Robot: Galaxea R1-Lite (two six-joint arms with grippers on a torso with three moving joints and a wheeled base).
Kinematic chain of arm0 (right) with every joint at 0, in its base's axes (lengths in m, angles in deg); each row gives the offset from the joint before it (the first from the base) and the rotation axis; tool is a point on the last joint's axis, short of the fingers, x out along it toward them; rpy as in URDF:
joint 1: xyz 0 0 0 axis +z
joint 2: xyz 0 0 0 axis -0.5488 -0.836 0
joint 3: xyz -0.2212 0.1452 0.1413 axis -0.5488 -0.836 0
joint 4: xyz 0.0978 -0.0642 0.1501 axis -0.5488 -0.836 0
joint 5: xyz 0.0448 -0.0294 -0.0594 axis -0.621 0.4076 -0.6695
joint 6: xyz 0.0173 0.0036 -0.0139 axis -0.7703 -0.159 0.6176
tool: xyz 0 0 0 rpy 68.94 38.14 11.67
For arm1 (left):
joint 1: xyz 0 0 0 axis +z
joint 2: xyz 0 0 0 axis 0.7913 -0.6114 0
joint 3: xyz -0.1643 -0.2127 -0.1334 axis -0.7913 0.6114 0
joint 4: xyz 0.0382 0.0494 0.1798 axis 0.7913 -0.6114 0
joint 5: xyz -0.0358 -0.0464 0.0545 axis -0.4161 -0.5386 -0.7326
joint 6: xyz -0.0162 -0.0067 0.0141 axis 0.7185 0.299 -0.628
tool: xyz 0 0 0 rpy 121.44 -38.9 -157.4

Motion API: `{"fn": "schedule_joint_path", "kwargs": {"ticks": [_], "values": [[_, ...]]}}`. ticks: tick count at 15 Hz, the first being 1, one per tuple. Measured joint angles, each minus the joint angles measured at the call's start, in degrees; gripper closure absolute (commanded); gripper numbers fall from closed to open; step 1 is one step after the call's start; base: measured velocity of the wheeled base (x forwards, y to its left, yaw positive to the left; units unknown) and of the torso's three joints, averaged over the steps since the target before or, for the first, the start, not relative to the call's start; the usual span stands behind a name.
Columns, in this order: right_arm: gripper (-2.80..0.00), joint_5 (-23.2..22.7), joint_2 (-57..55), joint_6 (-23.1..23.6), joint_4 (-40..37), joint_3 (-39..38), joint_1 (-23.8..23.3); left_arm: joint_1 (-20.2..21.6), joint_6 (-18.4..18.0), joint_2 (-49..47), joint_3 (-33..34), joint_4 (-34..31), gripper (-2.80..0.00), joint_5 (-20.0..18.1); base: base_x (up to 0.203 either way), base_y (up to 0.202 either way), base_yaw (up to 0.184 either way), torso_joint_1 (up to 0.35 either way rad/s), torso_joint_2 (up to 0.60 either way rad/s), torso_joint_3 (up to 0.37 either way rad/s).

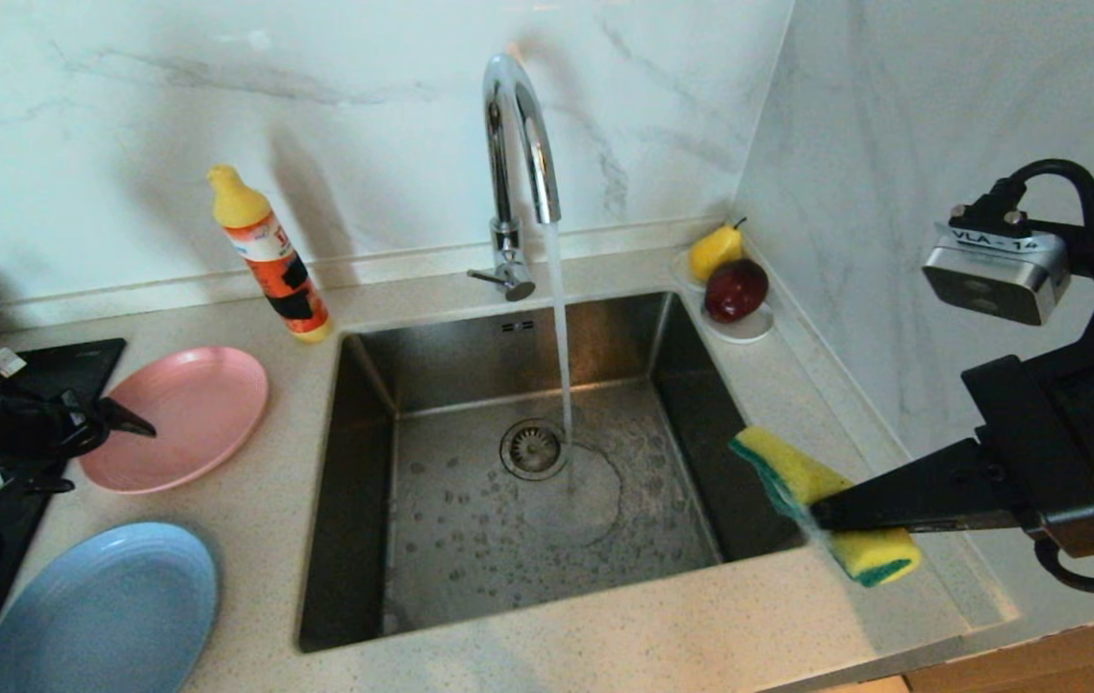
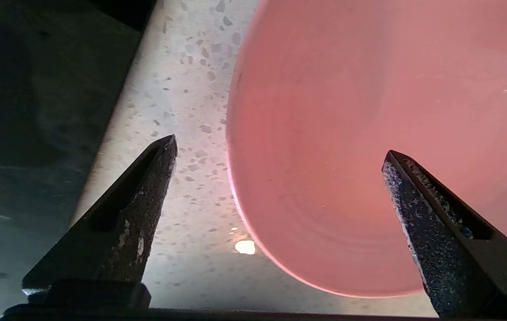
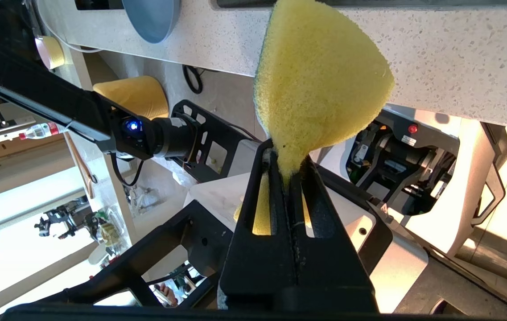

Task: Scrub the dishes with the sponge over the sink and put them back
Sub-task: Wash the plate

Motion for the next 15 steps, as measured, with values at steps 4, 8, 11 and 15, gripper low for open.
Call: {"fn": "schedule_joint_path", "kwargs": {"ticks": [4,8,11,15], "values": [[0.0,0.0,0.34,0.0,-0.01,-0.69,-0.01,0.0,1.41,-0.48,-0.21,1.21,-2.8,-1.77,0.0,0.0,0.0,0.0,0.0,0.0],[0.0,0.0,0.59,-0.06,-0.01,-0.91,-0.15,-0.01,1.71,-0.87,-0.44,1.21,0.0,-1.83,0.0,0.0,0.0,0.0,0.0,0.0],[0.0,0.0,0.73,-0.03,-0.01,-0.94,-0.17,0.0,1.6,-1.28,-0.6,1.16,0.0,-1.41,0.0,0.0,0.0,0.0,0.0,0.0],[0.0,0.01,0.89,-0.06,-0.01,-0.8,-0.11,0.07,1.08,-1.38,-1.85,0.67,0.0,-0.74,0.0,0.0,0.0,0.0,0.0,0.0]]}}
